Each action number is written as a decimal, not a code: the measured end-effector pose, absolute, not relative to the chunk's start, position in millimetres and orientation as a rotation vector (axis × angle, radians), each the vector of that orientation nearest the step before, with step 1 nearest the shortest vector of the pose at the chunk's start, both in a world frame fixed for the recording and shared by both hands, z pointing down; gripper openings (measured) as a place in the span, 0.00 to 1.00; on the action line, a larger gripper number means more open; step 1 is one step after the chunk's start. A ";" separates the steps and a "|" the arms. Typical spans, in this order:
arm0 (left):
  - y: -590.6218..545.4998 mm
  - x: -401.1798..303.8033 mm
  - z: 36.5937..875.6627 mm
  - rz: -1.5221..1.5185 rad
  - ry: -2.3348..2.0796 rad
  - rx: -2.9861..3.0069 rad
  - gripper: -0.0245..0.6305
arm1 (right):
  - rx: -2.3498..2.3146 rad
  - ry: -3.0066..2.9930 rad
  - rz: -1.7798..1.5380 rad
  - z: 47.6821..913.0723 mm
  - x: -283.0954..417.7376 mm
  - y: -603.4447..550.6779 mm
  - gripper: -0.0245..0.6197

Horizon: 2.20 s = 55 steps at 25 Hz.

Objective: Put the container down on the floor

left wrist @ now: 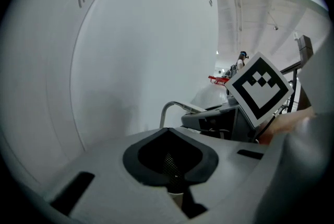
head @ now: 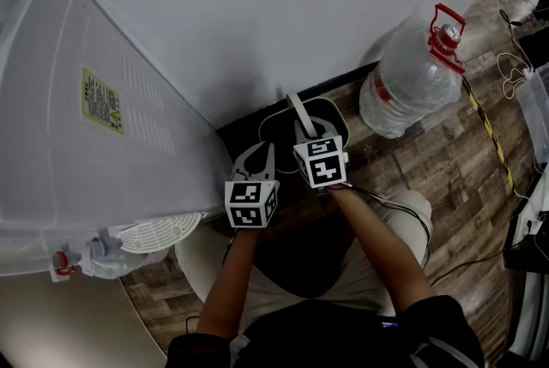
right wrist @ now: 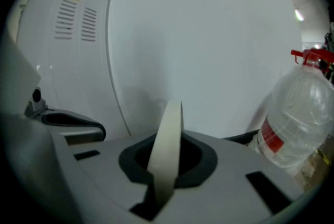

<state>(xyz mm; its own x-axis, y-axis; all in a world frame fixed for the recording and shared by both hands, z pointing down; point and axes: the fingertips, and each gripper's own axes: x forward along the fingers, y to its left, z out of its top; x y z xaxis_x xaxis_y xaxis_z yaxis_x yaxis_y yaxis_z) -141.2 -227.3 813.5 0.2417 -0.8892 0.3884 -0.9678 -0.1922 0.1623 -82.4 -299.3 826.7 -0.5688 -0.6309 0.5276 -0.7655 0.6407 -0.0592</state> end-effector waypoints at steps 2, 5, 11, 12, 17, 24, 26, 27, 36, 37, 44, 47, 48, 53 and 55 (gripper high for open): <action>-226.2 -140.0 818.9 0.304 -1.696 2.146 0.06 | 1.099 -2.389 0.390 829.2 -82.3 -300.1 0.09; -225.7 -139.3 823.3 0.302 -1.688 2.137 0.06 | 1.112 -2.379 0.398 833.6 -81.5 -302.2 0.09; -227.1 -139.3 832.0 0.312 -1.678 2.120 0.06 | 1.102 -2.371 0.399 845.6 -83.1 -304.3 0.09; -227.3 -139.6 834.1 0.312 -1.677 2.115 0.06 | 1.099 -2.368 0.398 848.0 -83.1 -304.1 0.09; -227.0 -141.0 844.4 0.316 -1.674 2.089 0.06 | 1.093 -2.371 0.392 854.9 -83.7 -305.2 0.09; -224.2 -144.7 855.9 0.327 -1.672 2.062 0.06 | 1.086 -2.373 0.408 865.9 -87.0 -304.2 0.09; -222.9 -145.5 859.7 0.328 -1.672 2.053 0.06 | 1.084 -2.368 0.418 868.0 -87.8 -304.0 0.09; -222.3 -145.5 861.6 0.329 -1.670 2.048 0.06 | 1.083 -2.365 0.418 867.6 -88.0 -304.1 0.09; -222.3 -146.9 867.1 0.310 -1.670 2.031 0.06 | 1.068 -2.366 0.410 868.4 -86.1 -301.6 0.09; -222.0 -146.7 867.6 0.309 -1.670 2.028 0.06 | 1.066 -2.366 0.408 868.2 -85.7 -301.9 0.09; -221.8 -146.6 869.8 0.298 -1.669 2.016 0.06 | 1.078 -2.348 0.395 869.1 -79.0 -305.5 0.09; -222.6 -146.1 870.5 0.297 -1.668 2.015 0.06 | 1.082 -2.343 0.397 868.3 -76.0 -305.9 0.09; -222.8 -145.7 870.8 0.296 -1.666 2.016 0.06 | 1.082 -2.343 0.398 868.0 -75.4 -305.7 0.09; -224.4 -141.1 871.8 0.292 -1.662 2.020 0.06 | 1.094 -2.351 0.409 867.7 -68.6 -308.1 0.09; -225.4 -138.1 872.7 0.291 -1.657 2.023 0.06 | 1.111 -2.347 0.413 868.5 -62.9 -311.3 0.09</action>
